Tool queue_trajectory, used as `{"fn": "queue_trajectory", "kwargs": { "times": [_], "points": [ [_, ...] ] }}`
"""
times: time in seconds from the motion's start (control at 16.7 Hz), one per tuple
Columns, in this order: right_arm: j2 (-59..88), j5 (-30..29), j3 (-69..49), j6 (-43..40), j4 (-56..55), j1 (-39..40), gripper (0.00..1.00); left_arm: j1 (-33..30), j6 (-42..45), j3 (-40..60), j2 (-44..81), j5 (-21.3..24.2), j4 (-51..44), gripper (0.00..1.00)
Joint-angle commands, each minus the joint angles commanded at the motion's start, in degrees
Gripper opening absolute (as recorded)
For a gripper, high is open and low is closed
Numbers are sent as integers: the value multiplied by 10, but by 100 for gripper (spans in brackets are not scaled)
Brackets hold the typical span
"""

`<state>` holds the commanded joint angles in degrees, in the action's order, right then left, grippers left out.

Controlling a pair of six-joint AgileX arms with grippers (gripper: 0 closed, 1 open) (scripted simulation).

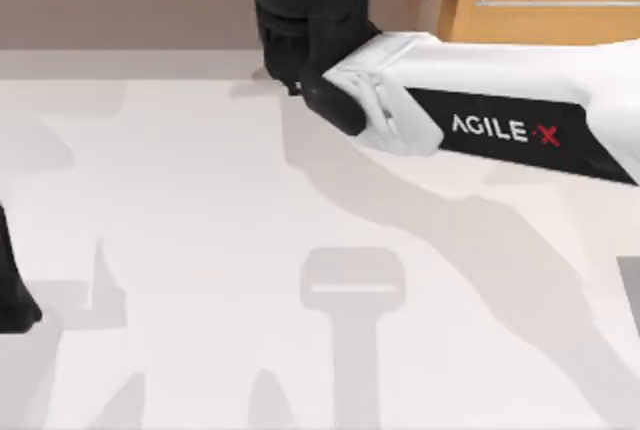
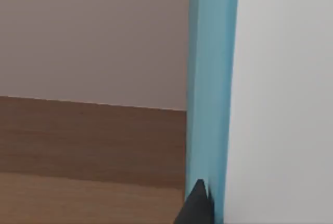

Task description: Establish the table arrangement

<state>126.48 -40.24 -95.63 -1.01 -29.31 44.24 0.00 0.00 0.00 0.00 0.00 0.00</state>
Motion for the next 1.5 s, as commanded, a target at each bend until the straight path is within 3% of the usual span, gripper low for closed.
{"fn": "queue_trajectory", "kwargs": {
  "times": [0.42,0.78,1.14,1.5],
  "points": [
    [-176,186,193,31,53,0,0,0,0,0,0,0,0,100],
    [-306,369,404,136,96,-72,0,0,0,0,0,0,0,100],
    [-390,512,558,315,97,-240,0,0,0,0,0,0,0,100],
    [-393,594,591,535,39,-483,0,0,0,0,0,0,0,100]
  ]
}}
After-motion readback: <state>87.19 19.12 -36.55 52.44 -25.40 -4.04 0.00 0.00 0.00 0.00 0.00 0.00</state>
